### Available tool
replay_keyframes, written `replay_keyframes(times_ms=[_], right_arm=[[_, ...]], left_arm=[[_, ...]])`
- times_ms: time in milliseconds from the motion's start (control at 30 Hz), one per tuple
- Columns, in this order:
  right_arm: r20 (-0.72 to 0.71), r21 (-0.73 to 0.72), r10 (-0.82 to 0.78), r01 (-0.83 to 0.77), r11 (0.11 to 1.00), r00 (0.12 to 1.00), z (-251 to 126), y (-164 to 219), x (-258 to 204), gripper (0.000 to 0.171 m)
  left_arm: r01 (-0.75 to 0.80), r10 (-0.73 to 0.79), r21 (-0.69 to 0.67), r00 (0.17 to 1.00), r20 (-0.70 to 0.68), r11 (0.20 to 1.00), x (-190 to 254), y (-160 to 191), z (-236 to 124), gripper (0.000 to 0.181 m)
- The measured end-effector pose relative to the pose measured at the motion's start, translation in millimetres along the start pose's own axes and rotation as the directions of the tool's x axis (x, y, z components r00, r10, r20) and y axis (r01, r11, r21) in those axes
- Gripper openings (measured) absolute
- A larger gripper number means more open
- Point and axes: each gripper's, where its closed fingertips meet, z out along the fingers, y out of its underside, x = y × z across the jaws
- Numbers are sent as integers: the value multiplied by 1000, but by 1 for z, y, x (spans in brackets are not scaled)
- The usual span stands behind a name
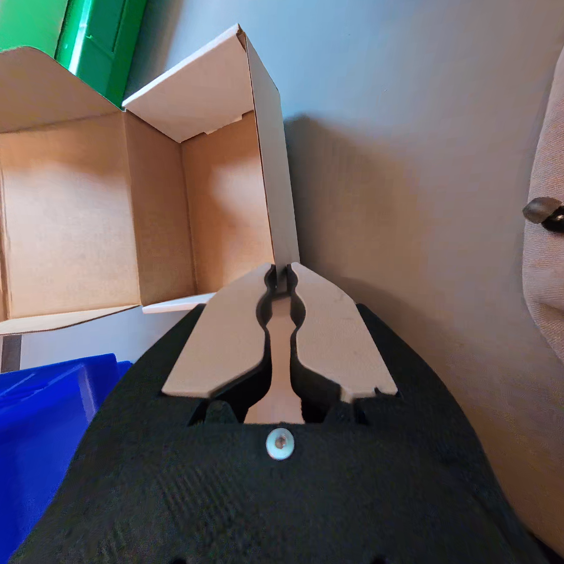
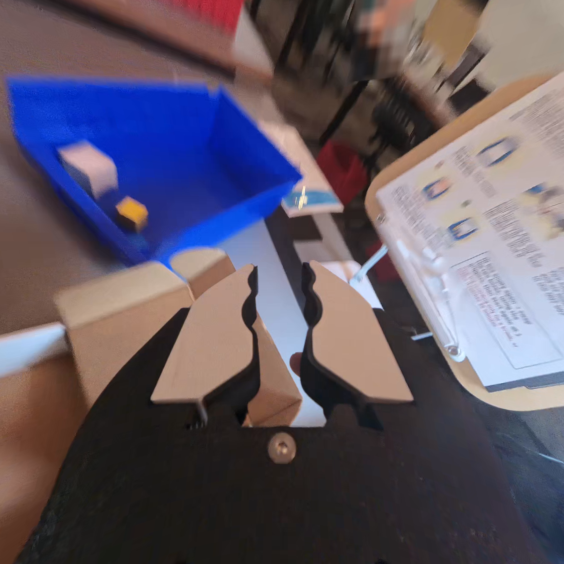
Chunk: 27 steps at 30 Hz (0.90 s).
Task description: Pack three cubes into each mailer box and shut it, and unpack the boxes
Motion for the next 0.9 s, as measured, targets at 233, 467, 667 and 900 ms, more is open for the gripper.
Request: replay_keyframes(times_ms=[233, 467, 667, 900], right_arm=[[-34, 302, 196, -177, 937, 980, -106, -10, -43, 33], [-107, 301, 368, -323, 897, 924, -165, 68, -60, 32], [-87, 380, 537, -470, 797, 839, -179, 100, -48, 26], [-96, 304, 462, -416, 857, 882, -164, 111, -65, 26]], left_arm=[[56, -54, 91, 998, -26, 994, -7, -6, -13, 22], [331, -370, 213, 912, 176, 919, -118, 37, -111, 38], [561, -522, -310, 828, 205, 767, -168, 163, -129, 55], [459, -577, -696, 813, 79, 552, -144, 224, -101, 62]])
